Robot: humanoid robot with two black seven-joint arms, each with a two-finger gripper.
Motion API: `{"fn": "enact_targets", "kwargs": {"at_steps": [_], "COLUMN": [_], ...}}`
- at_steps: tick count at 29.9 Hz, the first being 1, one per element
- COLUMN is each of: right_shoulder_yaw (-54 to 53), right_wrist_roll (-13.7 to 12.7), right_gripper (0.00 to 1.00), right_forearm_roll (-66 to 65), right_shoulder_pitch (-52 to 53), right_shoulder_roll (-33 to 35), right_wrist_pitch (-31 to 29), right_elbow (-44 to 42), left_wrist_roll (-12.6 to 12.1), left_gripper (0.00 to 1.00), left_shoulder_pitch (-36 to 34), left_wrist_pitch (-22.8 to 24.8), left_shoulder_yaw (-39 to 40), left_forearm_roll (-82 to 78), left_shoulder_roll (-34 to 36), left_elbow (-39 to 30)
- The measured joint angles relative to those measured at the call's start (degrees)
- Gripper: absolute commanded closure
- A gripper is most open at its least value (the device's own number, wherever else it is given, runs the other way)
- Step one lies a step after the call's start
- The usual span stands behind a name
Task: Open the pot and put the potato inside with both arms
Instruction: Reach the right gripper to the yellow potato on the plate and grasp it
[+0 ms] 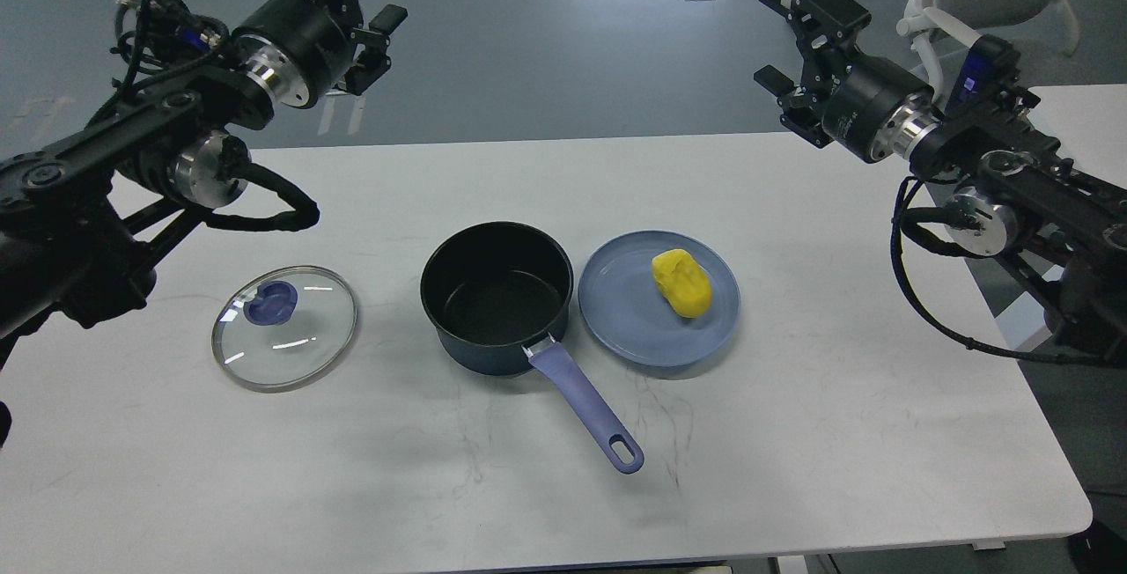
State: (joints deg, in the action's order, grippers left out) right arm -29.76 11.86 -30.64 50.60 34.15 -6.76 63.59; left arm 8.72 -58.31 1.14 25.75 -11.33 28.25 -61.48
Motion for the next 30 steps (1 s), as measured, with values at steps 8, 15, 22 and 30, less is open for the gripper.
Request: {"fn": "enact_targets", "kwargs": {"at_steps": [8,15,22,30], "right_shoulder_yaw": [3.3,10.6,19.5,24.2], "right_wrist_roll": [0.1,0.5,0.5,0.5], "right_gripper": [0.0,0.0,0.0,0.0], "right_forearm_roll": [-15.1,-29.8,-35.4,-39.0], "right_shoulder_pitch": [0.7,3.1,4.3,4.2], "right_shoulder_roll": [4.0,5.2,4.6,-1.2], "right_wrist_pitch": [0.1,0.1,0.5,0.9], "right_elbow": [3.4,6.0,5.6,-0.1], "left_wrist_roll": [-1.2,-1.2,-0.6,-0.4], "left_gripper": [0.01,0.01,0.01,0.01], "left_shoulder_pitch": [4.8,5.9,7.6,8.7], "left_wrist_pitch": [13.2,14.2,14.2,14.3], "left_shoulder_yaw": [5.4,6.5,6.6,6.7], "left_forearm_roll": [0.7,0.5,0.0,-0.3], "left_shoulder_roll": [1.7,2.4,2.7,2.8], "left_elbow": [-0.7,-0.8,-1.7,-2.5]}}
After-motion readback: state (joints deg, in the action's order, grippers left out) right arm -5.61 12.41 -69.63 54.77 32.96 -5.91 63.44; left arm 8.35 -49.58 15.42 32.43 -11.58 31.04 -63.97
